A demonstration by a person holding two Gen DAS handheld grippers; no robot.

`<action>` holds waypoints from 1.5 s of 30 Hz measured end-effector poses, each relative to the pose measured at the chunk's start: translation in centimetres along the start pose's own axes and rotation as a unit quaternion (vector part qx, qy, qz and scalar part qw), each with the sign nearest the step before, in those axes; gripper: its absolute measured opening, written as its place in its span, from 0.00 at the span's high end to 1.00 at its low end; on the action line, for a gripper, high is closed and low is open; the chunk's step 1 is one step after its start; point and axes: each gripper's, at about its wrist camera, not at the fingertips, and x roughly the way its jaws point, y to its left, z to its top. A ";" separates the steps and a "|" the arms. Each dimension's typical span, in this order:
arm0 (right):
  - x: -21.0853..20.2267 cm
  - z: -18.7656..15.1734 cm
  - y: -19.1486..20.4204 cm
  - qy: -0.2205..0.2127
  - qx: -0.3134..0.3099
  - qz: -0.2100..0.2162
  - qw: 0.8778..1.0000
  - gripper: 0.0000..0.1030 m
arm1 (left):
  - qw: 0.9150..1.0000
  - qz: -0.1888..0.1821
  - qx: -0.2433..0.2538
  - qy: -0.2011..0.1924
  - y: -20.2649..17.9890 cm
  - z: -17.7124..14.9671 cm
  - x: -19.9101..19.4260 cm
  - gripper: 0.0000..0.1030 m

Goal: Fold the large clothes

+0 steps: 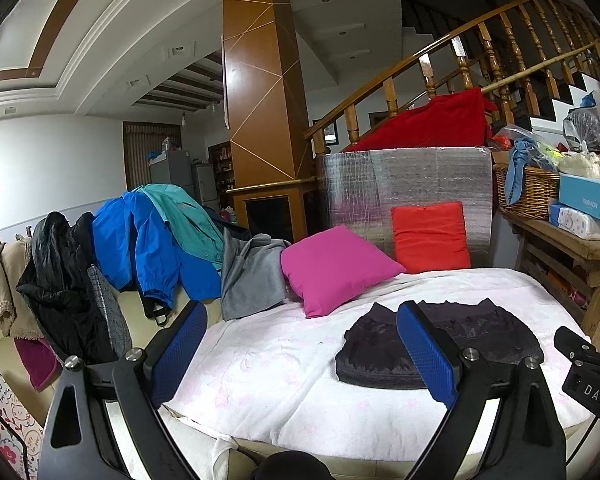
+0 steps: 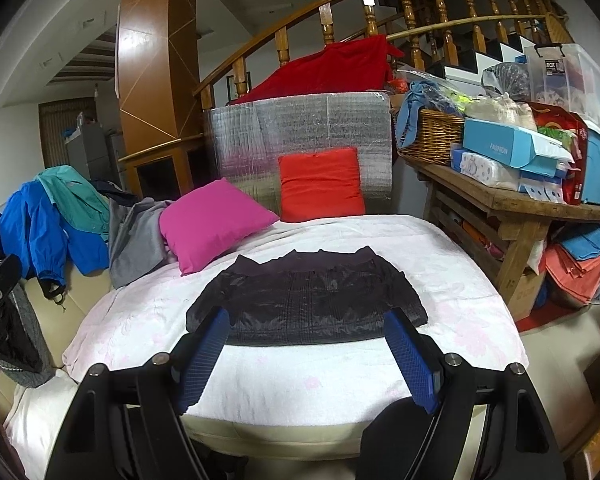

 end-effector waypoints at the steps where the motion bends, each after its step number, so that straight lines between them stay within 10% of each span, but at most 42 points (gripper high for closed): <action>1: 0.0 0.0 0.0 0.001 0.000 0.000 1.000 0.20 | 1.000 0.001 0.000 0.000 0.0 0.0 0.0 0.07; 45: 0.5 1.0 0.6 -0.005 -0.013 -0.002 1.000 0.20 | 1.000 0.003 -0.013 0.008 0.1 0.3 1.6 0.07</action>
